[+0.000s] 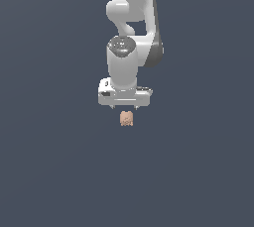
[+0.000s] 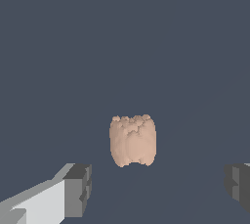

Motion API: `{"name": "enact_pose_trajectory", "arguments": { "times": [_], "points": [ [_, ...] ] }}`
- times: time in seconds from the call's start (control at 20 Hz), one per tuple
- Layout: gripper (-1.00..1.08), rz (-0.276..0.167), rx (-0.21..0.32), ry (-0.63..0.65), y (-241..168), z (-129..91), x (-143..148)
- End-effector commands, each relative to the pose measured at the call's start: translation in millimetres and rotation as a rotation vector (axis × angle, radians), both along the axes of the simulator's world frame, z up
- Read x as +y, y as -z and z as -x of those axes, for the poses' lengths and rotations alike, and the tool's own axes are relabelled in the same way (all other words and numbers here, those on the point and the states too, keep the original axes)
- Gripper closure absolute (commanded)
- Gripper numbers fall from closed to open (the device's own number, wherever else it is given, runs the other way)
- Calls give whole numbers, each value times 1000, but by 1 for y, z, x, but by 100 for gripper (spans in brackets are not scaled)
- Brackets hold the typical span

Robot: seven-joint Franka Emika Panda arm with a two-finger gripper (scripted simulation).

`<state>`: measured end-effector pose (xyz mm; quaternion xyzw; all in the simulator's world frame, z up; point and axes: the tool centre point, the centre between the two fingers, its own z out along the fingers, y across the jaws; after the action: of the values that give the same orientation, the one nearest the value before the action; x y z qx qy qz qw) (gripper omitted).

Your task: Pick up the object and move it to a goal position.

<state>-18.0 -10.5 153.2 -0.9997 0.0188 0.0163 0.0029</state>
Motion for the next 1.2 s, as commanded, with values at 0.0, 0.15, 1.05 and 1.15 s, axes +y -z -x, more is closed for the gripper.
{"name": "enact_pose_trajectory", "arguments": {
  "times": [0.0, 0.15, 1.05, 1.15],
  "points": [
    [-92, 0, 0, 0, 0, 0, 0],
    [-92, 2, 4, -11, 1, 1, 1],
    [-92, 8, 9, -63, 21, 9, 7],
    [-92, 7, 2, -62, 28, 10, 8]
  ]
}}
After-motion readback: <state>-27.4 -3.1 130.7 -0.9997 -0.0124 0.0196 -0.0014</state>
